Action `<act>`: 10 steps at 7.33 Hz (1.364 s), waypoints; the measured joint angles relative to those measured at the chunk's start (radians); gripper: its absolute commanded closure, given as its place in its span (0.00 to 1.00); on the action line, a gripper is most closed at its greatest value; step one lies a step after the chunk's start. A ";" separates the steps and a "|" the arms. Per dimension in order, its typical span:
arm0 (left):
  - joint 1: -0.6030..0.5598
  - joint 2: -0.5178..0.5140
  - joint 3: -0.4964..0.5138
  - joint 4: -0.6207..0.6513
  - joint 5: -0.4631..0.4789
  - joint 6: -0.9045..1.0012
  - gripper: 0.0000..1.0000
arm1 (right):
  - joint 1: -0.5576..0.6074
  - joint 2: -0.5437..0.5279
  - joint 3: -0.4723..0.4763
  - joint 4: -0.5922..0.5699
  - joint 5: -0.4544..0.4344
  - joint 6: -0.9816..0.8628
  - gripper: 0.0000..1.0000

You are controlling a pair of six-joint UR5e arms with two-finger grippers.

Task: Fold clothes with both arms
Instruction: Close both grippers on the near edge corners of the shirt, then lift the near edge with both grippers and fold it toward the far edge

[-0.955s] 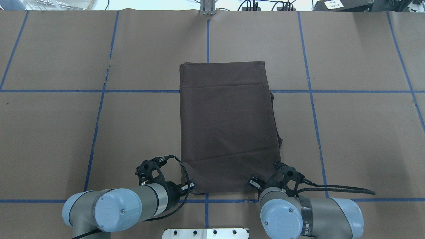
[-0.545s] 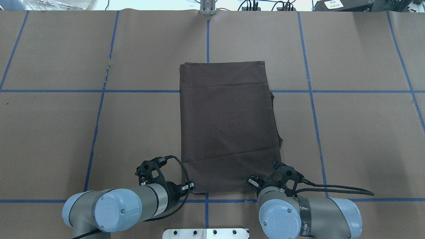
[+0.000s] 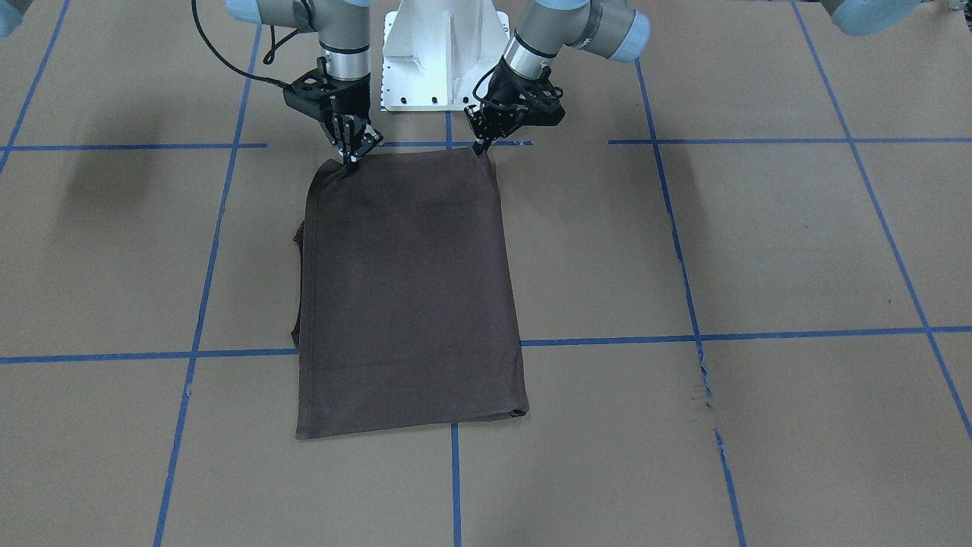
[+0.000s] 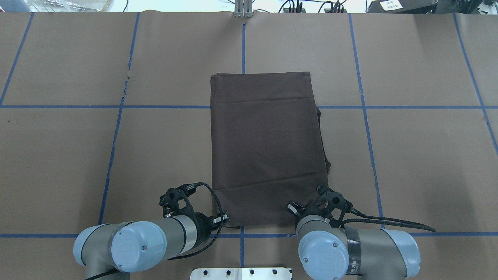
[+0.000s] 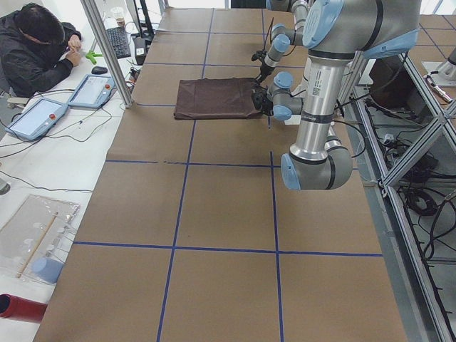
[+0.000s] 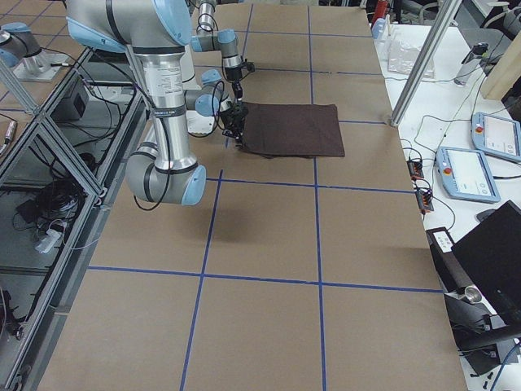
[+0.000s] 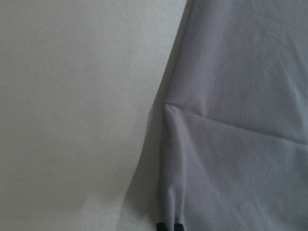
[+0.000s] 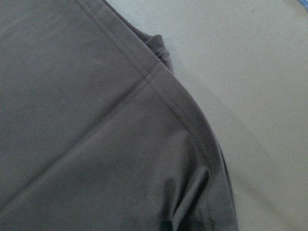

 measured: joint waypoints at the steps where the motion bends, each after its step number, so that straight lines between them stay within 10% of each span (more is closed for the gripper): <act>1: -0.001 0.000 -0.003 0.000 0.000 0.001 1.00 | 0.005 0.006 0.001 0.000 -0.003 0.004 1.00; 5: -0.067 0.014 -0.234 0.179 -0.058 0.126 1.00 | 0.034 0.031 0.120 -0.026 -0.002 0.000 1.00; 10: -0.087 0.000 -0.566 0.587 -0.129 0.133 1.00 | -0.048 0.149 0.449 -0.424 0.008 0.013 1.00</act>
